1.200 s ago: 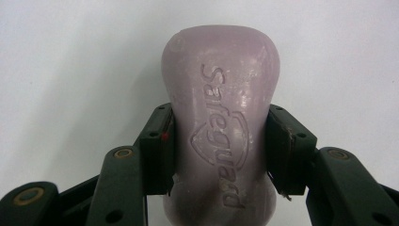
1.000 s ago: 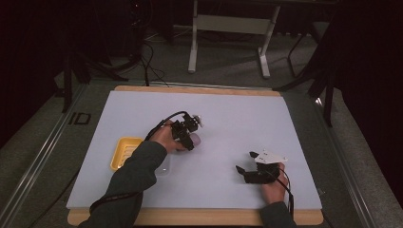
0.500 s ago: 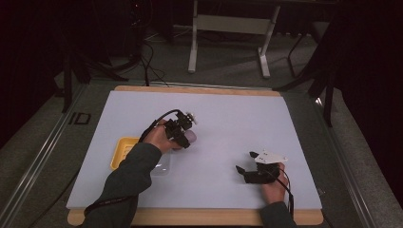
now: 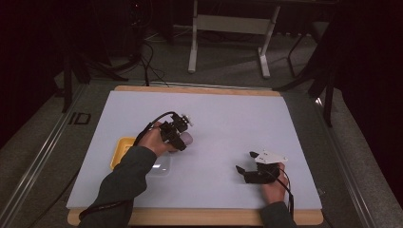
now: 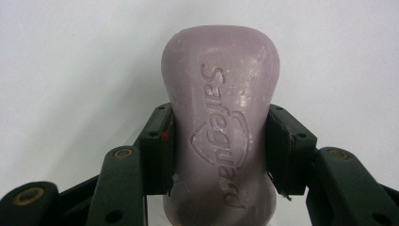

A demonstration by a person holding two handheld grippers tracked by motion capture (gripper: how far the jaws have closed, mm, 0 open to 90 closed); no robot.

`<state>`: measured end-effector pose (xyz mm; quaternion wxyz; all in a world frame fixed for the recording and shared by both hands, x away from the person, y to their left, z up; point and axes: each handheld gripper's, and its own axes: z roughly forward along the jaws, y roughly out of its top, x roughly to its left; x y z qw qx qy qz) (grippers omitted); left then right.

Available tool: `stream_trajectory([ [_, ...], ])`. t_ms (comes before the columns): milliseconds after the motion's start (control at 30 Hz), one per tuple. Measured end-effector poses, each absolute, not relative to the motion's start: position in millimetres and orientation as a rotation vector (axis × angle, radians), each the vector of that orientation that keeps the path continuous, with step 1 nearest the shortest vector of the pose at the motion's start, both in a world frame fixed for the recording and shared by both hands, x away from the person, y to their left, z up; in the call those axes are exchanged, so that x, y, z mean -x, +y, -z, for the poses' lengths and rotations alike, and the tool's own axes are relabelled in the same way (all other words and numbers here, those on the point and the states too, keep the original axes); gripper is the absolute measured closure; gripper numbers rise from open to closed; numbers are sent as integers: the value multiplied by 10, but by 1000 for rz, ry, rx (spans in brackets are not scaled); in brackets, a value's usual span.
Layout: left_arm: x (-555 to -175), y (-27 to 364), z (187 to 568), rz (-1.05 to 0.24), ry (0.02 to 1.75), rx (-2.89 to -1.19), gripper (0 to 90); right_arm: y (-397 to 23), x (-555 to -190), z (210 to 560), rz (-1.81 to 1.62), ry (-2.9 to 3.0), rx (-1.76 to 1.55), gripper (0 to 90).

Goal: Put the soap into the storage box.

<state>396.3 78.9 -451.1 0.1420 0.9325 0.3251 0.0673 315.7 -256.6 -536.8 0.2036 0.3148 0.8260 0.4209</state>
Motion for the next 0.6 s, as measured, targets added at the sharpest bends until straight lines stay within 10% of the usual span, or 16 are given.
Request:
stream_trajectory([
  [600, -3852, 1014, 4508, -193, 989, -2639, 499, -2564, -3155, 5368, -1171, 2302, -879, 187],
])
